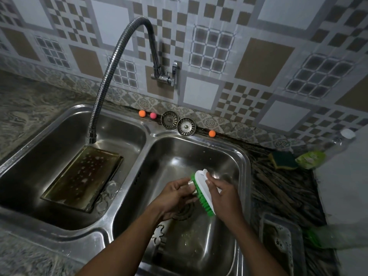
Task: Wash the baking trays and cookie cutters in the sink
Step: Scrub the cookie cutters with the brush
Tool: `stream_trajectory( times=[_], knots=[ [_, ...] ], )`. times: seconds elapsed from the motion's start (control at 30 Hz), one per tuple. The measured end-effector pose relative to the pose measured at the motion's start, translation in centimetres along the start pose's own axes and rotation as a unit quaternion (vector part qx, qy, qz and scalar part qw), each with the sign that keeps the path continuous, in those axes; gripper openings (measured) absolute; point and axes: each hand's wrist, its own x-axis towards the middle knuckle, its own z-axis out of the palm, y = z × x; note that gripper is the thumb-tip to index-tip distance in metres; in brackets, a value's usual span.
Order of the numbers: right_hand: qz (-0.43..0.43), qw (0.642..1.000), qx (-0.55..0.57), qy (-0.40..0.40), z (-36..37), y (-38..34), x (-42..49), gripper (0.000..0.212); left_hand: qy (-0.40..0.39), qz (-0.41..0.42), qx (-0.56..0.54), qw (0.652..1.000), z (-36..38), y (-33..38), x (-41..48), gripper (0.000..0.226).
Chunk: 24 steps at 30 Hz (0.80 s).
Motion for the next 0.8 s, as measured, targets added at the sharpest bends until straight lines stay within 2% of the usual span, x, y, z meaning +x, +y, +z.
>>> stream_trajectory(
  times=[0.13, 0.27, 0.43, 0.6, 0.67, 0.8],
  knots=[
    [-0.032, 0.993, -0.101, 0.041, 0.1, -0.2, 0.2, 0.030, 0.026, 0.015, -0.034, 0.999, 0.3, -0.1, 0.1, 0.041],
    [-0.058, 0.995, -0.078, 0.039, 0.7, -0.4, -0.2, 0.029, 0.054, 0.025, -0.090, 0.994, 0.4, -0.1, 0.2, 0.049],
    [-0.040, 0.993, -0.101, 0.054, 0.3, 0.5, 0.2, 0.031, 0.046, 0.019, -0.046, 0.998, 0.5, 0.1, -0.4, 0.038],
    [-0.056, 0.995, -0.028, 0.073, 1.0, 0.0, -1.3, 0.031, 0.128, -0.005, -0.198, 0.972, 1.3, 0.5, 0.3, 0.022],
    [-0.059, 0.995, -0.018, 0.075, 1.7, 0.2, -1.7, 0.032, 0.115, -0.040, -0.233, 0.965, 1.9, 0.5, 0.1, 0.024],
    [-0.045, 0.993, -0.003, 0.107, 1.6, -0.3, -0.7, 0.034, 0.059, -0.084, -0.236, 0.966, 2.2, -0.3, -0.5, 0.042]
  ],
)
